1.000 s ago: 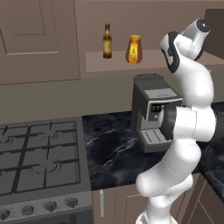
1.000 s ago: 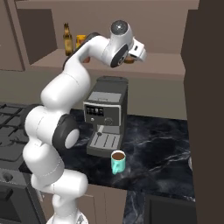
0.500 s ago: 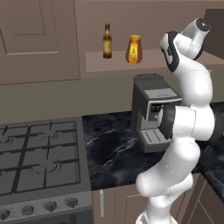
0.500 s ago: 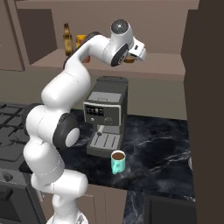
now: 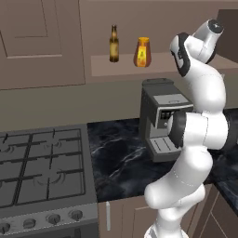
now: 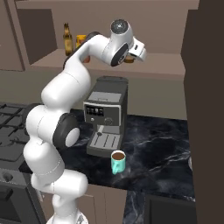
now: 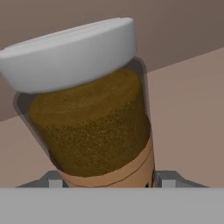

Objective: Pick the cinnamon and honey bottle from the cabinet and place them next to the mug.

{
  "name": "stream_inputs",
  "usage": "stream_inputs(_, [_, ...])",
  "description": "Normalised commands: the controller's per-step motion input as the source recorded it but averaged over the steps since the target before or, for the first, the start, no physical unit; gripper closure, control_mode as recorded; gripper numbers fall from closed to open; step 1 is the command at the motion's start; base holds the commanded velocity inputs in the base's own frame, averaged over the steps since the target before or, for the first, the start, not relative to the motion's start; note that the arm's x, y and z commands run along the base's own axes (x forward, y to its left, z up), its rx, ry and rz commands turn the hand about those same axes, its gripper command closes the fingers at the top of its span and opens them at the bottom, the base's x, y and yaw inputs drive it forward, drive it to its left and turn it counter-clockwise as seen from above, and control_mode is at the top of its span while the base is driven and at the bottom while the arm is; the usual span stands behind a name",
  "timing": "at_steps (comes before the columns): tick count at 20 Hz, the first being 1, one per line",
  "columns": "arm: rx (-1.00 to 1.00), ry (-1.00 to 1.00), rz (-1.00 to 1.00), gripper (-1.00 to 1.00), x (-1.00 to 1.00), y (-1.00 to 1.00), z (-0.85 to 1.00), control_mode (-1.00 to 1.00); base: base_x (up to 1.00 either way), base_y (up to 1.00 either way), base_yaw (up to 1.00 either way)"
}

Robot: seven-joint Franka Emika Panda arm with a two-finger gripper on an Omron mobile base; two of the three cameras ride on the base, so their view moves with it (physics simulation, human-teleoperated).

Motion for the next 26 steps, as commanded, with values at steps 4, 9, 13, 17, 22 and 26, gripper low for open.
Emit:
stream_inputs(4, [0.0, 0.0, 0.0, 1.0, -0.62, 0.0, 0.0, -1.0, 0.0, 0.0, 0.0])
stream_inputs(9, [0.01, -0.07, 0.0, 1.0, -1.0, 0.0, 0.0, -1.0, 0.0, 0.0, 0.0])
stream_inputs(13, [0.0, -0.04, 0.0, 1.0, -1.0, 0.0, 0.0, -1.0, 0.0, 0.0, 0.0])
stream_inputs(17, [0.0, 0.0, 0.0, 1.0, -1.0, 0.06, 0.0, -1.0, 0.0, 0.0, 0.0])
stream_inputs(22, [0.0, 0.0, 0.0, 1.0, -1.0, 0.15, -0.02, -1.0, 0.0, 0.0, 0.0])
stream_inputs(26, [0.0, 0.07, -0.03, 1.0, -1.0, 0.26, -0.18, -1.0, 0.0, 0.0, 0.0])
